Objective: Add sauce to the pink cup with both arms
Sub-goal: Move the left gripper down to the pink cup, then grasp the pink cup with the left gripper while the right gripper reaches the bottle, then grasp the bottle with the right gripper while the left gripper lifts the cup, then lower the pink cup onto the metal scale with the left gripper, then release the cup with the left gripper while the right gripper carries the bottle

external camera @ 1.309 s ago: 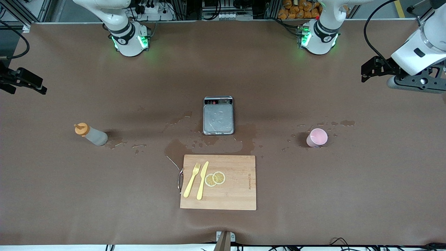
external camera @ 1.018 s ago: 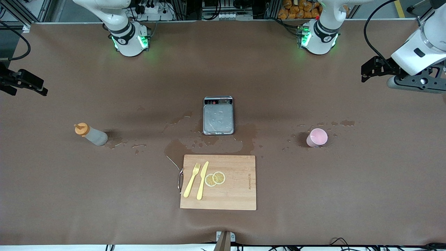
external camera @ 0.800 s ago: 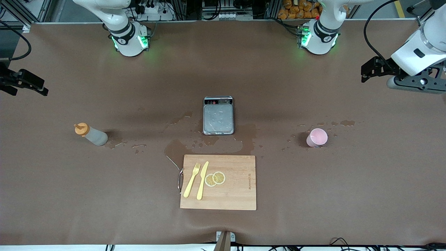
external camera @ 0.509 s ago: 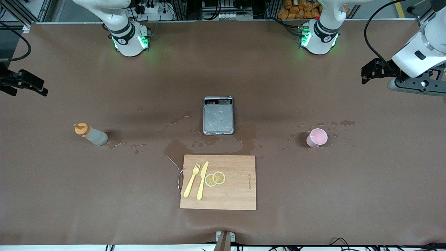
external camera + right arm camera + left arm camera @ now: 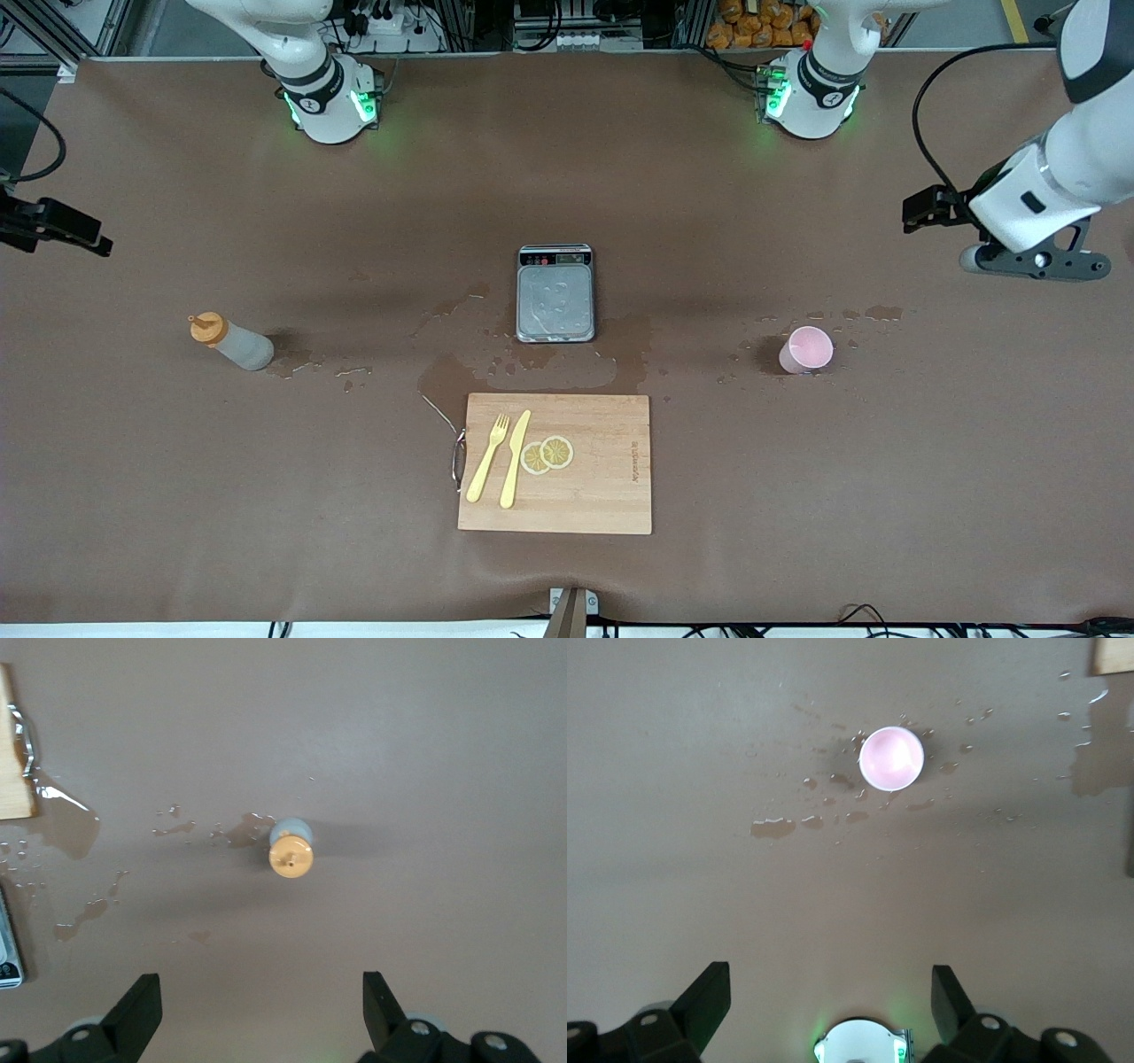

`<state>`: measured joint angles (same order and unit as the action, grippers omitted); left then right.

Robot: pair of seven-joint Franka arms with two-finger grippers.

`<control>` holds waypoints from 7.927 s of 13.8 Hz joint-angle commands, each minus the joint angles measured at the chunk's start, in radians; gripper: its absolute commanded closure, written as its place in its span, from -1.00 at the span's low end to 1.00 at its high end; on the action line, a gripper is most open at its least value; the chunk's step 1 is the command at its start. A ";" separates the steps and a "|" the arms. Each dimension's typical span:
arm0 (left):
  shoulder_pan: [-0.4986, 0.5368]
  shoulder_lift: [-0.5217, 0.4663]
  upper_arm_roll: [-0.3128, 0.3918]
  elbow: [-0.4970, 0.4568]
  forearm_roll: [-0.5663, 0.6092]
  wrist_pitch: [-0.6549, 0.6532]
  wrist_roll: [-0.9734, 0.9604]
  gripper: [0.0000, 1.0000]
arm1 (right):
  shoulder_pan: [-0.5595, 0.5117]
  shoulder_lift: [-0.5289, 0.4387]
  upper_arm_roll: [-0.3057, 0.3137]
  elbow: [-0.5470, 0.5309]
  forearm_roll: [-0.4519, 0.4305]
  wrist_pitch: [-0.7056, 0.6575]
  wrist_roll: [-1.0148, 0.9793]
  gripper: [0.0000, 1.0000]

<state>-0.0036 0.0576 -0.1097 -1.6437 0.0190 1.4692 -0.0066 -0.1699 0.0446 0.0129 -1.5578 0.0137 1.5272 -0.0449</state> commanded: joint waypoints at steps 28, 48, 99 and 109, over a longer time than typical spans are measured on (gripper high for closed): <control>0.031 0.323 -0.013 -0.406 -0.113 0.889 -0.197 -1.00 | -0.597 0.484 0.007 0.018 0.533 -0.245 0.322 -1.00; -0.007 0.234 -0.018 -0.395 -0.102 0.800 -0.280 1.00 | -0.487 0.820 0.010 0.131 0.749 -0.048 0.614 -1.00; -0.696 0.567 -0.039 0.050 -0.211 0.882 -1.515 -1.00 | -0.191 0.787 0.007 0.133 0.787 -0.021 0.810 -0.10; -0.652 0.361 -0.027 0.045 -0.168 0.657 -1.253 -1.00 | -0.068 0.706 0.004 0.120 0.740 0.083 0.997 -0.09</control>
<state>-0.6840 0.4735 -0.1383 -1.5762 -0.1683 2.1903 -1.3197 -0.2562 0.7877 0.0283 -1.4152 0.7793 1.6038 0.9069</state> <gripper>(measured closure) 0.000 0.449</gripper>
